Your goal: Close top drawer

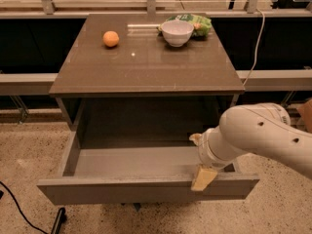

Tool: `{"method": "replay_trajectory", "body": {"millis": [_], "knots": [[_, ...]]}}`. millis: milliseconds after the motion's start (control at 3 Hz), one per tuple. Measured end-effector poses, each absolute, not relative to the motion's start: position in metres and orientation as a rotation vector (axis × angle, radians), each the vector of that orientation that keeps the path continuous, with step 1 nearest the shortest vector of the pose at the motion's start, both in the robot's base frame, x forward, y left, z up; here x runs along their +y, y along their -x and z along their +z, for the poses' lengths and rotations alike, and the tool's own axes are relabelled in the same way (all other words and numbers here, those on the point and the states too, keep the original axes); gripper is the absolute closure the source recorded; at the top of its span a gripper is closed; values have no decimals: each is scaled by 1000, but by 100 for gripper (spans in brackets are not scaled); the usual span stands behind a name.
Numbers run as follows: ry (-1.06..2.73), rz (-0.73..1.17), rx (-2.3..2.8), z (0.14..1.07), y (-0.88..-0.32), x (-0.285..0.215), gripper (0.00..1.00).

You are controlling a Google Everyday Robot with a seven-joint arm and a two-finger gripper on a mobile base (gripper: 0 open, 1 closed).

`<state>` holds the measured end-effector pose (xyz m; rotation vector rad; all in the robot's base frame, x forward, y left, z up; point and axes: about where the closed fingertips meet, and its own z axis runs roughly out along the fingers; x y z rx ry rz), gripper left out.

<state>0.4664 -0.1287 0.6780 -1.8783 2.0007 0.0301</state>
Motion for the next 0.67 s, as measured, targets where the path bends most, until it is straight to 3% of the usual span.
{"method": "replay_trajectory", "body": {"millis": [667], "knots": [[1873, -20, 2015, 678, -504, -122, 24]]}}
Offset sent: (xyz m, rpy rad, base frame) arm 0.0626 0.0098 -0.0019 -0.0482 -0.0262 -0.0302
